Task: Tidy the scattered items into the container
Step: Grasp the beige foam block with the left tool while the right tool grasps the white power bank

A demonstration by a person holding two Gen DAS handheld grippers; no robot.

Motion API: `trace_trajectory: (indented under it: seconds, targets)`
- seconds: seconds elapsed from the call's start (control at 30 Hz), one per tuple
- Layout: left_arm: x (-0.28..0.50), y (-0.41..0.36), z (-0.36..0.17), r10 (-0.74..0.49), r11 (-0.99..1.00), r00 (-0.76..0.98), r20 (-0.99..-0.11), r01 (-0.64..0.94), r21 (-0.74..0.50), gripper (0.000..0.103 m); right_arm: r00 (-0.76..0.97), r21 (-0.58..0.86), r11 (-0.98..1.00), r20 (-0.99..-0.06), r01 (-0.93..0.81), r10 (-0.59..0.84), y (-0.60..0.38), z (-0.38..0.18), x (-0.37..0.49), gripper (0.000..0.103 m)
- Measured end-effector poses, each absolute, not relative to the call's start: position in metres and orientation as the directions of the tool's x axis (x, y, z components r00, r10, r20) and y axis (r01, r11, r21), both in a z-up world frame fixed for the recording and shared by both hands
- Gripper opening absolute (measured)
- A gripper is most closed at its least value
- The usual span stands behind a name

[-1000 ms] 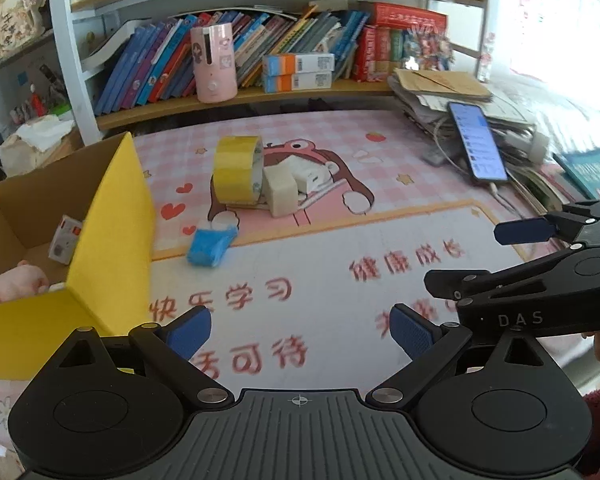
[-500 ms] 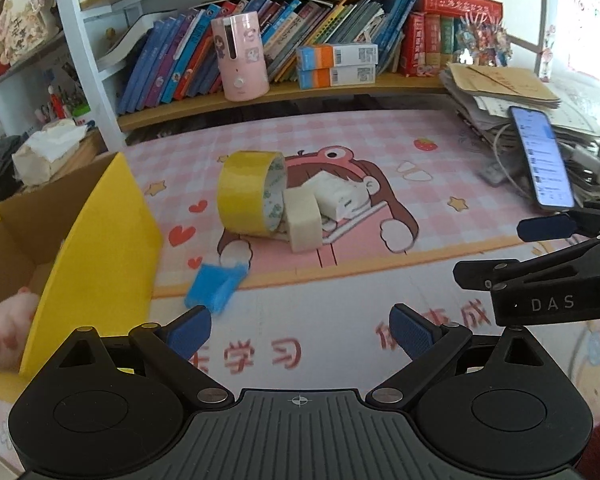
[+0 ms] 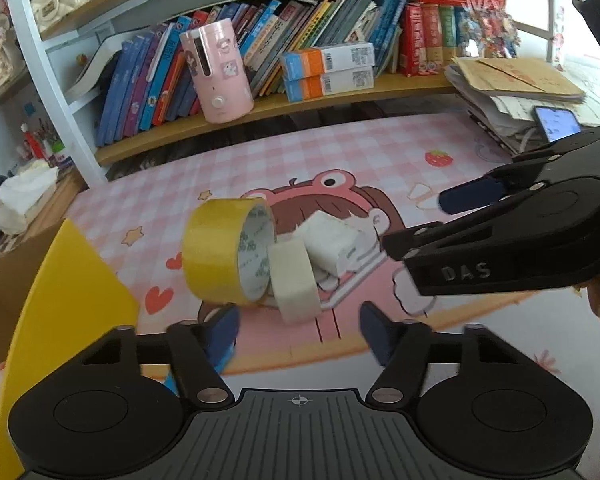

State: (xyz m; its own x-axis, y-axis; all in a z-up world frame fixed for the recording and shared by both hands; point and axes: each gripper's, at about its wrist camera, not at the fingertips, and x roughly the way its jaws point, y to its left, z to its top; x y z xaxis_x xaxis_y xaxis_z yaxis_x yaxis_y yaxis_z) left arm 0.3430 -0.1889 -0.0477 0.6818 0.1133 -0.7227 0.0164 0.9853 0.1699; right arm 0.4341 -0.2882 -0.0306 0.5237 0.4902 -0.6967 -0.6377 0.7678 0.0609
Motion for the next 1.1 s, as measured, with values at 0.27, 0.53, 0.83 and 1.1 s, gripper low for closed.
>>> trace_trajectory:
  seconds: [0.27, 0.53, 0.83, 1.1]
  targets:
    - [0.377, -0.194, -0.062, 0.128, 0.980, 0.677, -0.724, 0.028, 0.199, 0.047, 0.440, 0.076, 0.704, -0.731, -0.707, 0.521, -0.258, -0.040, 0.465, 0.049]
    - [0.391, -0.192, -0.074, 0.140, 0.975, 0.655, -0.742, 0.040, 0.218, 0.043, 0.349, 0.107, 0.644, -0.767, -0.758, 0.538, -0.245, -0.050, 0.484, 0.049]
    - [0.397, -0.185, -0.082, 0.138, 0.976, 0.639, -0.757, 0.040, 0.212, 0.035, 0.323, 0.100, 0.620, -0.782, -0.779, 0.533, -0.228, -0.059, 0.494, 0.049]
    - [0.398, -0.177, -0.082, 0.117, 0.984, 0.639, -0.760, 0.031, 0.177, 0.029, 0.296, 0.117, 0.615, -0.796, -0.780, 0.527, -0.223, -0.062, 0.502, 0.047]
